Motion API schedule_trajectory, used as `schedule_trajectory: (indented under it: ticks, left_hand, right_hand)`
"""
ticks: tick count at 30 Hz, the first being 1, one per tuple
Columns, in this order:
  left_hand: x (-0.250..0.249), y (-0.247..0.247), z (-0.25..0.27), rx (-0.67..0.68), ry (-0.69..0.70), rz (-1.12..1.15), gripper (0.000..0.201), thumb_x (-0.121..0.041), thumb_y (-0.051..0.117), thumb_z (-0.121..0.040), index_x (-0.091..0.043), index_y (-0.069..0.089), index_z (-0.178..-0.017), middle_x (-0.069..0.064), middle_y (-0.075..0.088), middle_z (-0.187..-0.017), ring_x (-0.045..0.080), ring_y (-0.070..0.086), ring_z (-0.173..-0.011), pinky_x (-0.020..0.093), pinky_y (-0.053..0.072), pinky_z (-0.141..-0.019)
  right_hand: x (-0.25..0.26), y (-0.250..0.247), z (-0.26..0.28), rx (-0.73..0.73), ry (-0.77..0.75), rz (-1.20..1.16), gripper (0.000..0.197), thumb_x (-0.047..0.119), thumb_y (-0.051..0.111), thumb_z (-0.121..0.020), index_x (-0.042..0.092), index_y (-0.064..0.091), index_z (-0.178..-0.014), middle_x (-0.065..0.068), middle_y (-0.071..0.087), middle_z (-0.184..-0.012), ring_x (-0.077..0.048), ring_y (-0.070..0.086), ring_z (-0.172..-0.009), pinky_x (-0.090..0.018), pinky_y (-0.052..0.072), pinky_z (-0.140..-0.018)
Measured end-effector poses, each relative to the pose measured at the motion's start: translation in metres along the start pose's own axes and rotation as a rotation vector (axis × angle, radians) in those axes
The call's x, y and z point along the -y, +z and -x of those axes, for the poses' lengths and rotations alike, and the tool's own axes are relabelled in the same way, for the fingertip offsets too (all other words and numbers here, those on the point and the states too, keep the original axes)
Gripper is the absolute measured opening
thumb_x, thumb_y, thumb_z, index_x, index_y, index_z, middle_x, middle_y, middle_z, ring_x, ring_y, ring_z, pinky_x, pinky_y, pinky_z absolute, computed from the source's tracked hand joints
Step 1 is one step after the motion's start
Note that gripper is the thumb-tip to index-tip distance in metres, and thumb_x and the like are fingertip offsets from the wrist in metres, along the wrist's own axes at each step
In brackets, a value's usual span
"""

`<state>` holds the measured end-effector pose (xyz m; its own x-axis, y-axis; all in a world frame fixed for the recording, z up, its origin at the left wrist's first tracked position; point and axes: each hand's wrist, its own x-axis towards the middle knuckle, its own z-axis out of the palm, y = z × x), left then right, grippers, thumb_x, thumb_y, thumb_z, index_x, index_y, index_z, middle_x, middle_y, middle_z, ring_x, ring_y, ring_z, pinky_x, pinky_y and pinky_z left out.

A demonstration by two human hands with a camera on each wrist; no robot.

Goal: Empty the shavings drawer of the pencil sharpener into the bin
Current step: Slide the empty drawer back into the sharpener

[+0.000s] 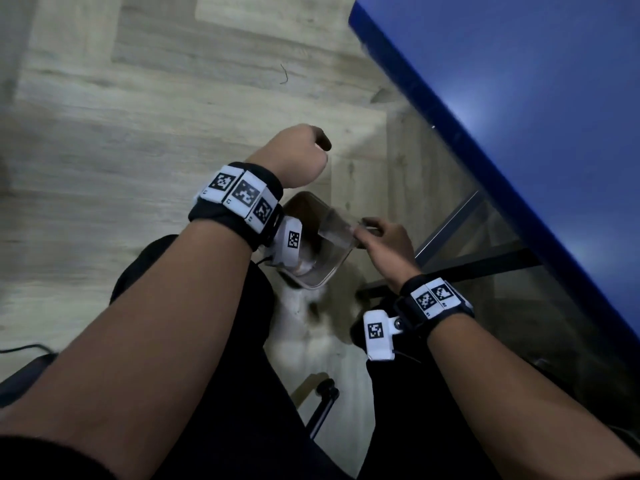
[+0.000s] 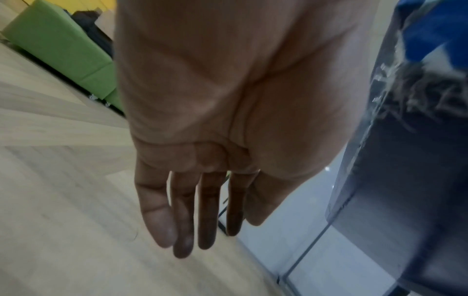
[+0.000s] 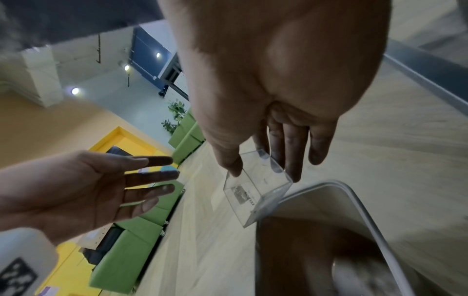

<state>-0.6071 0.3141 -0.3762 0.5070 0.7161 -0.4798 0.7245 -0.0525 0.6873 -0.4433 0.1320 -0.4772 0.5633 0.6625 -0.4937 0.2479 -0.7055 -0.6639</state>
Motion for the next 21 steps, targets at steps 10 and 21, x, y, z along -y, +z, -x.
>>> schedule_trajectory:
  ticks: [10,21]
  left_hand:
    - [-0.062,-0.004,0.108,0.283,0.175,-0.289,0.074,-0.021,0.069,-0.091,-0.029,0.042,-0.159,0.003,0.049,-0.159,0.026,0.056,-0.133,0.037,0.049,-0.105]
    - [-0.103,0.028,0.211,0.288,0.577,-0.564,0.09,-0.03,0.093,-0.072,-0.024,0.05,-0.151,-0.004,0.063,-0.14,0.017,0.062,-0.124,0.035,0.053,-0.102]
  right_hand:
    - [0.03,-0.067,0.093,0.142,0.041,-0.342,0.024,0.033,0.073,-0.099,0.012,0.084,-0.095,-0.014,0.083,-0.098,-0.024,0.079,-0.081,-0.043,0.065,-0.092]
    - [0.029,-0.133,0.222,0.184,-0.007,-0.538,0.044,0.046,0.079,-0.088,0.009,0.084,-0.11,-0.024,0.08,-0.115,-0.044,0.076,-0.099,-0.06,0.056,-0.102]
